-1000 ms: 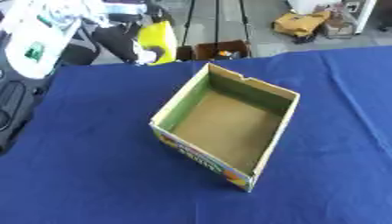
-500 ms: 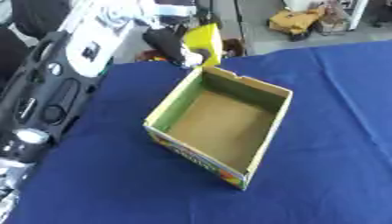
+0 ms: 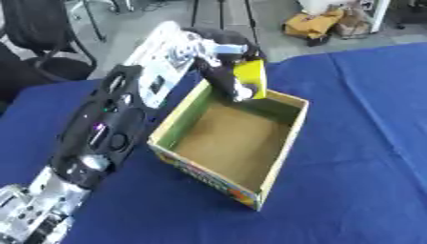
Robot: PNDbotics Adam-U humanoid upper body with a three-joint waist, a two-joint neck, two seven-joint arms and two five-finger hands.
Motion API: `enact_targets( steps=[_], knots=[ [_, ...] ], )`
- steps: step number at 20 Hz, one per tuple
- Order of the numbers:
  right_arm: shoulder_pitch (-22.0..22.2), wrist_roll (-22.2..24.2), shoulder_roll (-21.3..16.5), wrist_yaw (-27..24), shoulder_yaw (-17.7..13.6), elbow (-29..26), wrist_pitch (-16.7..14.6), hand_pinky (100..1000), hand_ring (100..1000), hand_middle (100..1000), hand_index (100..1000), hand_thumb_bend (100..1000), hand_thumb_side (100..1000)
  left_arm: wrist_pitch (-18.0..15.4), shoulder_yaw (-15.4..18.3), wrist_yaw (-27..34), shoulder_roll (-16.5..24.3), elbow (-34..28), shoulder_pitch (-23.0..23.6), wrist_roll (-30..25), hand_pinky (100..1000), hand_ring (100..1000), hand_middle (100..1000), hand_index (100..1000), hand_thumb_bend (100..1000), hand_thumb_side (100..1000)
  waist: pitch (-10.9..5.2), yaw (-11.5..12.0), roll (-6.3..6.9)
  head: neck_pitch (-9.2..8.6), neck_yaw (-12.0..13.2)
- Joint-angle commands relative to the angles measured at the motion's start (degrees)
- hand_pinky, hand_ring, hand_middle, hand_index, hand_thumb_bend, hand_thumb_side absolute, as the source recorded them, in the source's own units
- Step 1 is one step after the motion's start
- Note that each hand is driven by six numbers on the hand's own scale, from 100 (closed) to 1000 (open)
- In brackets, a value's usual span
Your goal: Pick up objects on the table and place them in the box.
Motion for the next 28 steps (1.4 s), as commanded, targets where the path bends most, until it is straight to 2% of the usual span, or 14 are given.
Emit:
enact_targets(
  steps=[1,4,8,18,20,21,22,23,24,25,26,27,28],
  knots=[
    [-1.12,0.09,0.07,-0.48,-0.1,-1.01,-0.22,773,765,654,785,100,497,0.05,0.21,-8.02,-2.64,2.6,-0.11,4.41,202,332,509,641,100,401,0.02,-0.11,0.18,-0.75,0.48],
    [-1.55,0.15,0.56,-0.63,0.03,-1.01,-0.38,774,765,653,783,100,500,0.08,0.76,-12.79,-5.14,6.91,0.8,7.81,204,334,512,642,100,398,0.33,-0.55,0.06,-0.8,0.95],
    [-1.76,0.04,0.74,-0.7,-0.07,-1.01,-0.41,776,765,652,784,100,501,-0.53,1.12,-16.23,-6.61,9.85,1.57,10.6,205,336,514,643,100,399,0.79,-0.71,-0.1,-0.69,0.52],
    [-2.26,-0.1,0.84,-0.71,-0.2,-1.01,-0.48,778,764,650,784,100,504,-1.64,0.87,-18.34,-8.55,12.74,3.07,12.78,232,350,537,669,100,422,1.74,-1.12,-0.46,-0.94,-0.21],
    [-2.2,-0.13,0.84,-0.71,-0.23,-1.01,-0.44,779,764,649,784,100,505,-2.19,0.78,-17.77,-8.63,13.01,3.21,12.23,325,427,597,740,100,466,1.78,-1.05,-0.49,-0.95,-0.26],
    [-2.17,-0.14,0.85,-0.7,-0.24,-1.01,-0.42,779,764,649,784,100,505,-2.69,0.63,-17.53,-8.61,12.97,3.23,11.6,434,520,673,798,100,512,1.78,-1.01,-0.5,-1.03,-0.25],
    [-2.13,-0.15,0.88,-0.71,-0.25,-1.01,-0.39,779,764,649,784,100,505,-3.32,0.44,-17.52,-8.53,12.74,3.21,10.72,490,579,714,827,100,542,1.78,-0.97,-0.51,-1.09,-0.25],
    [-2.1,-0.15,0.92,-0.71,-0.25,-1.01,-0.36,779,764,648,783,100,505,-3.95,0.28,-17.79,-8.42,12.41,3.21,9.68,621,705,781,893,100,620,1.79,-0.95,-0.53,-1.17,-0.25],
    [-2.06,-0.14,0.96,-0.71,-0.26,-1.01,-0.34,780,764,648,783,100,505,-4.75,0.15,-18.2,-8.33,12.01,3.2,8.25,661,742,801,912,100,635,1.8,-0.94,-0.55,-1.25,-0.26],
    [-2.01,-0.14,1.01,-0.7,-0.28,-1.01,-0.31,780,764,647,784,100,505,-5.57,0.14,-18.6,-8.25,11.47,3.19,6.96,804,833,856,955,132,670,1.81,-0.95,-0.58,-1.34,-0.29],
    [-1.97,-0.16,1.06,-0.7,-0.31,-1.01,-0.29,780,764,647,784,100,505,-6.19,0.22,-19.13,-8.13,10.92,3.21,5.89,853,860,875,970,172,694,1.82,-0.97,-0.61,-1.45,-0.29],
    [-1.95,-0.18,1.09,-0.7,-0.33,-1.01,-0.27,780,764,646,783,100,505,-6.6,0.34,-19.64,-8.05,10.55,3.26,4.97,936,907,916,998,252,744,1.82,-0.99,-0.65,-1.53,-0.26],
    [-1.95,-0.21,1.08,-0.69,-0.34,-1.01,-0.26,780,763,646,783,100,506,-6.92,0.43,-20.24,-7.97,10.31,3.31,4.13,976,931,952,1000,319,784,1.82,-1.01,-0.7,-1.58,-0.23]
  ],
)
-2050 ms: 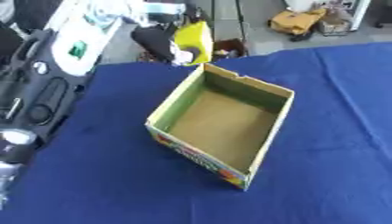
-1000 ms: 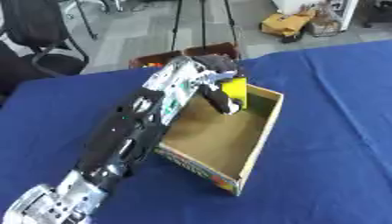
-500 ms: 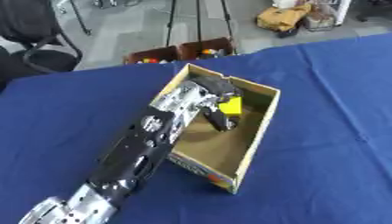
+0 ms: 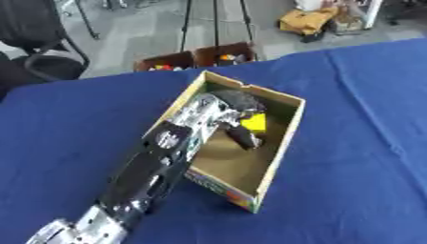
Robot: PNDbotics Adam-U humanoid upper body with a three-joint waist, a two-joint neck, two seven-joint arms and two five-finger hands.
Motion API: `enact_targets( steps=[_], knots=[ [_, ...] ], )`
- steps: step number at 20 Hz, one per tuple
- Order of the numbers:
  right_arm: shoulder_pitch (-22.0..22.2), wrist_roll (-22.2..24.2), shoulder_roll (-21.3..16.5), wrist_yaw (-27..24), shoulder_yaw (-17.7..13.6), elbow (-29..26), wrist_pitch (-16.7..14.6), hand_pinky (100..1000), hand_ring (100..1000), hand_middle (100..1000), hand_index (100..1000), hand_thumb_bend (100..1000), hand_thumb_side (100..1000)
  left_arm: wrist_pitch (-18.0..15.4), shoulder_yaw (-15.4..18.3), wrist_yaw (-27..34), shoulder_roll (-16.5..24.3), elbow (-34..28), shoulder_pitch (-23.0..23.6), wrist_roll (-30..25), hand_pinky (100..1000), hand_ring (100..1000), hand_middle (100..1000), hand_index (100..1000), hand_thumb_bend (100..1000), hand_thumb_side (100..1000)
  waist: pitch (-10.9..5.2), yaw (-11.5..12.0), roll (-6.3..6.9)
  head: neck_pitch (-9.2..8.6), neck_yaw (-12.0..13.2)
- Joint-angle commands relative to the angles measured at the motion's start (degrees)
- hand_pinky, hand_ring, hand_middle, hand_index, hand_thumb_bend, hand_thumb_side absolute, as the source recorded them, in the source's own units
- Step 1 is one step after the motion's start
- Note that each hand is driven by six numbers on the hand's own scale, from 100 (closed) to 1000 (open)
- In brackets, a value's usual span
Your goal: Pick up objects on the table and place them in the box.
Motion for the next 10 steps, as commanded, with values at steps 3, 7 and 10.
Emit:
enact_targets(
  steps=[3,7,10],
  knots=[
    [-0.84,-0.29,-0.34,-0.4,-0.39,-1.01,0.08,780,764,646,782,100,506,-1.68,0.45,-2.29,1.08,-2.02,-0.4,-3.62,1000,980,999,1000,480,886,0.11,0.05,-0.87,-0.71,-0.09],
    [-0.65,-0.51,-0.54,-0.28,-0.49,-1.01,0.18,780,763,644,782,100,508,-2.37,0.77,-1.77,2.45,-3.88,-0.34,-3.76,1000,999,1000,1000,552,937,-0.05,0.48,-1.01,-0.7,-0.5],
    [-0.45,-0.63,-0.65,-0.21,-0.53,-1.01,0.27,780,763,644,782,100,508,-3.04,1.26,0.96,4.12,-6.06,-0.7,-4.01,1000,1000,1000,1000,647,985,-0.24,0.76,-1.02,-0.59,-0.89]
  ],
)
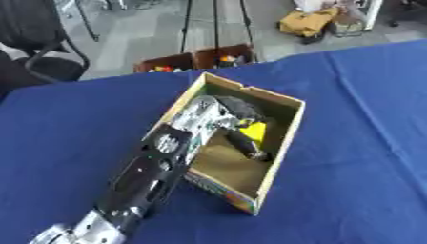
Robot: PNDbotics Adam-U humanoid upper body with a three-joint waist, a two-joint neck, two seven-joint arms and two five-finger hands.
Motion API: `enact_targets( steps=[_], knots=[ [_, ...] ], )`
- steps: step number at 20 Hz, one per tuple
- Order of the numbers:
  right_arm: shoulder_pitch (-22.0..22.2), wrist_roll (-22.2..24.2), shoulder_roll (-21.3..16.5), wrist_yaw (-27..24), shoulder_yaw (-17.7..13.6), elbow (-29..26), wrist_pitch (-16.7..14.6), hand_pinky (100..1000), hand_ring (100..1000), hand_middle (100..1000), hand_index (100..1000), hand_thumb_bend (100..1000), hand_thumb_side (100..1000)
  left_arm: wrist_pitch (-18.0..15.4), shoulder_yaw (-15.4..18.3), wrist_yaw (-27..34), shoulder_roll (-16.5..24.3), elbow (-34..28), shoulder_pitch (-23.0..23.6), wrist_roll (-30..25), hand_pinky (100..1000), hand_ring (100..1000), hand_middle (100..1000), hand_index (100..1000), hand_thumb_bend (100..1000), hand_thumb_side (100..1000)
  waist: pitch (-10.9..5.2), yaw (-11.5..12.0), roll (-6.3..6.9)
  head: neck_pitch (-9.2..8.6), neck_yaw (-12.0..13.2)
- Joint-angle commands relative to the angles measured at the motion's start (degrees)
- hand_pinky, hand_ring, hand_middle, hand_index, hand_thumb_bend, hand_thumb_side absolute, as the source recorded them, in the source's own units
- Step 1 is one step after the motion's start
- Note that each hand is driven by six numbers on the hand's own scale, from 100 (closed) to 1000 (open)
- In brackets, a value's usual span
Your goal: Pick up objects on the table and place them in the box.
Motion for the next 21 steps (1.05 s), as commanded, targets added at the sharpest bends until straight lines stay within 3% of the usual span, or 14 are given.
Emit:
enact_targets(
  steps=[1,3,6,11,21],
  knots=[
    [-0.48,-0.3,-0.78,-0.19,-0.46,-1.01,0.07,780,763,644,781,100,508,-0.8,1.16,3.14,2.85,-3.05,-1.41,-0.59,1000,1000,1000,1000,724,1000,-0.44,0.16,-1.01,-0.32,-0.51],
    [-0.42,-0.36,-0.81,-0.17,-0.45,-1.01,0.11,780,763,642,781,100,509,-0.76,1.87,6.2,4.36,-4.4,-1.97,-1.07,1000,1000,1000,1000,809,1000,-0.51,0.18,-1.02,-0.19,-0.88],
    [-0.29,-0.49,-0.95,-0.13,-0.5,-1.01,0.22,780,762,641,780,100,508,-0.24,2.97,12.52,6.67,-5.98,-2.64,-2.39,1000,1000,1000,1000,840,1000,-0.56,0.25,-1.04,-0.06,-1.81],
    [0.04,-0.81,-1.32,0.01,-0.66,-1.01,0.47,781,761,639,780,100,509,1.97,5.01,21.87,10.83,-11.83,-3.3,-3.12,1000,986,1000,1000,705,1000,-0.75,0.85,-1.08,0.08,-3.64],
    [0.35,-1.8,-1.95,0.55,-1.14,-1.01,0.61,779,762,641,779,100,508,9.47,9.53,31.04,19.28,-33.83,-0.81,0.84,967,924,958,1000,628,1000,-1.07,2.86,-1.72,0.62,-6.62]
  ],
)
